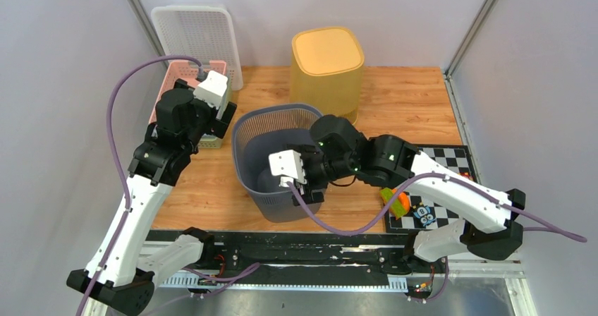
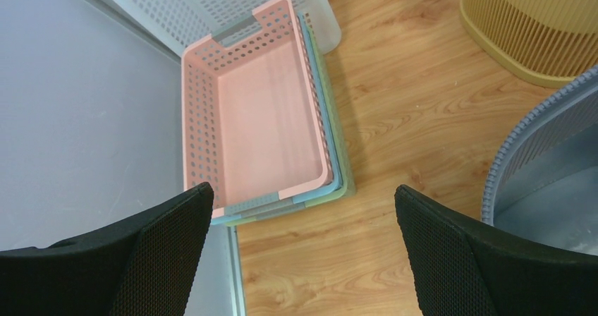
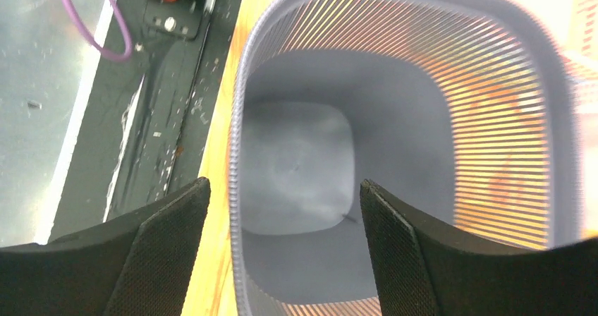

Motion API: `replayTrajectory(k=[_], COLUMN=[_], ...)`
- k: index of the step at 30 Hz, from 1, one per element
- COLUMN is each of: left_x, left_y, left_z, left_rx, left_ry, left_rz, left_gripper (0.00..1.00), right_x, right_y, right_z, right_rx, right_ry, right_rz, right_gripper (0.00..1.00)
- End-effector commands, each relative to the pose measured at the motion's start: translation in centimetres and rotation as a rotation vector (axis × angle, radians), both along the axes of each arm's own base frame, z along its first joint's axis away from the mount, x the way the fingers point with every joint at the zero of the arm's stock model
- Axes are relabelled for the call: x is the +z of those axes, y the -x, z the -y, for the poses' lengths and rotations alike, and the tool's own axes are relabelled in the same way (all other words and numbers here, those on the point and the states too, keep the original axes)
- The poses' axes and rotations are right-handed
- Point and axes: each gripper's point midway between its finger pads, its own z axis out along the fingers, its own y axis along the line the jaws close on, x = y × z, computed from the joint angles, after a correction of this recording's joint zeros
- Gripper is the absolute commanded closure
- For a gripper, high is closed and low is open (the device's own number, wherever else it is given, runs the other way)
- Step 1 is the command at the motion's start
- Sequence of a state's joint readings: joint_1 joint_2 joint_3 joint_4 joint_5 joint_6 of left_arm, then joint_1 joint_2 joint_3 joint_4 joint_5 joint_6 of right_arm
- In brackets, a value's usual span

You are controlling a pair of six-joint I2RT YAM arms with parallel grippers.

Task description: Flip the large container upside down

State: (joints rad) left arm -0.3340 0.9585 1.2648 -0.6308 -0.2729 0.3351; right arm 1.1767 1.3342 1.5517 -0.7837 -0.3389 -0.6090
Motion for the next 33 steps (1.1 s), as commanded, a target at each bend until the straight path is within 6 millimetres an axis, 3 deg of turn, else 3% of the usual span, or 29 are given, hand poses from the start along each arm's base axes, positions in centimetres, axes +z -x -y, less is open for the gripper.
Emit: replayTrajectory(k=[1, 4, 7, 10, 11, 15, 22, 29, 33], left_x=[-0.6, -0.7, -0.8, -1.2, -1.5, -2.5, -2.9, -4.1, -4.5], left_y=[-0.2, -0.2, -0.1, 0.2, 0.4, 1.2, 3.7, 5.5, 5.8], left_z=[0.4, 0.4, 0.5, 0.6, 0.8, 1.7, 2.9, 3.6, 3.5], left_rx=[-0.012, -0.016, -0.021, -0.044, -0.061, -0.142, -0.280, -0.358, -0.357], left_ry=[0.018, 0.019, 0.018, 0.005, -0.002, -0.006, -0.020, -0.013, -0.014], left_rz=[-0.014, -0.016, -0.017, -0.023, -0.026, -0.029, 0.014, 0.009, 0.010], left_gripper=[0.00, 0.00, 0.00, 0.00, 0.00, 0.00, 0.00, 0.00, 0.00], right_x=[5.4, 8.5, 11.5, 14.3, 15.1, 16.5, 15.8, 11.7, 8.0], right_y=[1.0, 0.0, -3.0, -8.2, -10.7, -18.0, -26.3, -34.8, -38.4], right_z=[0.5, 1.3, 2.3, 4.0, 5.3, 9.4, 13.4, 17.8, 19.1], right_rx=[-0.005, -0.066, -0.206, -0.461, -0.593, -0.882, -1.113, -1.343, -1.379], right_ry=[-0.094, -0.152, -0.225, -0.310, -0.332, -0.435, -0.464, -0.456, -0.463], right_rz=[-0.009, 0.024, 0.067, 0.159, 0.201, 0.181, 0.162, 0.065, -0.073], right_gripper=[0.19, 0.18, 0.18, 0.17, 0.17, 0.16, 0.16, 0.20, 0.24])
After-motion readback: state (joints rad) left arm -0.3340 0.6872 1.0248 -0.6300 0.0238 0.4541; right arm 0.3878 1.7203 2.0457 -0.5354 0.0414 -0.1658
